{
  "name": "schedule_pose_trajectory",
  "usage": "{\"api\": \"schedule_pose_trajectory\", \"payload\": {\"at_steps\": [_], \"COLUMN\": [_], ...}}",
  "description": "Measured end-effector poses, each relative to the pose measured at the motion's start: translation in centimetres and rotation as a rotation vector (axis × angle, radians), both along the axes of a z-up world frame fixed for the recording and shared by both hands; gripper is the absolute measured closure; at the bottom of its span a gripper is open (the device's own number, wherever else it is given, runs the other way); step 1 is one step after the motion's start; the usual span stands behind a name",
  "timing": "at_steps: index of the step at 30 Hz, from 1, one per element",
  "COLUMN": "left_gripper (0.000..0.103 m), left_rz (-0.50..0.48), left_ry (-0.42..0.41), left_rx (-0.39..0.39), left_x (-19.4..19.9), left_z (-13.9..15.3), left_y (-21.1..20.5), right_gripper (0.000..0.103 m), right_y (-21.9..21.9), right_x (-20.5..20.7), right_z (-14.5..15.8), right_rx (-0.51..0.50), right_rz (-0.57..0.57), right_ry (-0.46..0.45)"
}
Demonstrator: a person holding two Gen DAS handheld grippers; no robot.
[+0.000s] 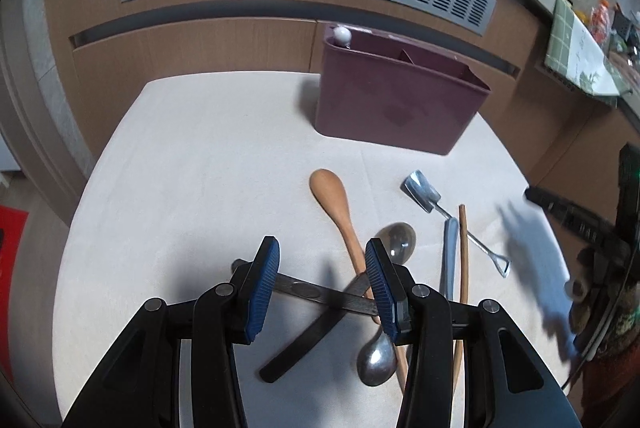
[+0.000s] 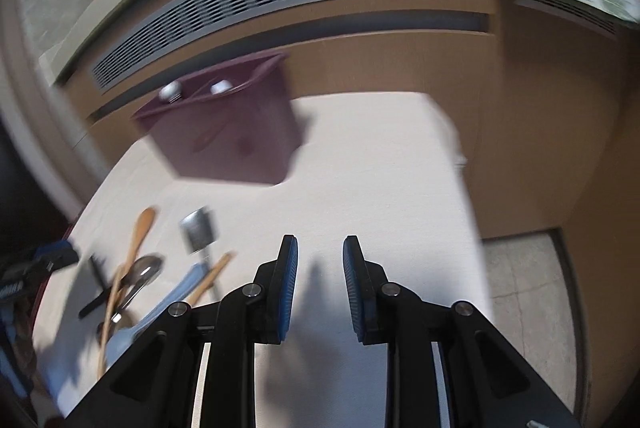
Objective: Organize utensils
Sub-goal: 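Move both open tools back over the utensil pile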
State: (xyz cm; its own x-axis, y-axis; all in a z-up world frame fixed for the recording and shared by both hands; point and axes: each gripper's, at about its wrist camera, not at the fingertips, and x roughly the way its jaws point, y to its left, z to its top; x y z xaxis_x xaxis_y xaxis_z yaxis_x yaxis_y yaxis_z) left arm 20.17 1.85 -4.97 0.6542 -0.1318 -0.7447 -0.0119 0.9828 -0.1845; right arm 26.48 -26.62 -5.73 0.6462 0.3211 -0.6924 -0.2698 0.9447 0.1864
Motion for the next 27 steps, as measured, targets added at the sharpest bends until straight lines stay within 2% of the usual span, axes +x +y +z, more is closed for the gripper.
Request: {"api": "schedule_pose_trajectory", "payload": {"at_steps": [3, 6, 9, 11, 16, 21, 27], "left_gripper": [0.057, 0.057, 0.057, 0.057, 0.057, 0.057, 0.057], "left_rz": [0.039, 0.087, 0.120, 0.132, 0.237, 0.150, 0.184], "left_ry": [-0.014, -0.003, 0.010, -0.022, -0.085, -0.067, -0.068], "left_rx": [-0.022, -0.045, -0.056, -0.071, -0.163, -0.090, -0.135], "left_x": [-0.2, -0.4, -0.8, -1.6, -5.0, -5.6, -5.4], "left_z": [0.1, 0.0, 0.0, 0.4, 0.2, -1.1, -1.6], "left_y": [1.4, 3.0, 3.7, 3.6, 2.9, 0.2, 2.0], "right_gripper": [0.081, 0.081, 0.081, 0.081, 0.081, 0.081, 0.081], "right_y": [2.9, 5.3, 7.3, 7.8, 6.8, 6.5, 8.5], "right_x": [-0.4, -0.8, -1.4, -1.6, -2.3, -2.0, -1.0], "right_z": [-0.5, -1.6, -2.5, -2.5, -1.5, -1.5, -1.1], "right_rx": [-0.013, 0.011, -0.007, -0.024, -0.046, -0.092, -0.129], "right_rz": [0.112, 0.168, 0.203, 0.199, 0.098, 0.030, 0.071], "right_ry": [0.026, 0.090, 0.112, 0.104, 0.082, 0.087, 0.111]}}
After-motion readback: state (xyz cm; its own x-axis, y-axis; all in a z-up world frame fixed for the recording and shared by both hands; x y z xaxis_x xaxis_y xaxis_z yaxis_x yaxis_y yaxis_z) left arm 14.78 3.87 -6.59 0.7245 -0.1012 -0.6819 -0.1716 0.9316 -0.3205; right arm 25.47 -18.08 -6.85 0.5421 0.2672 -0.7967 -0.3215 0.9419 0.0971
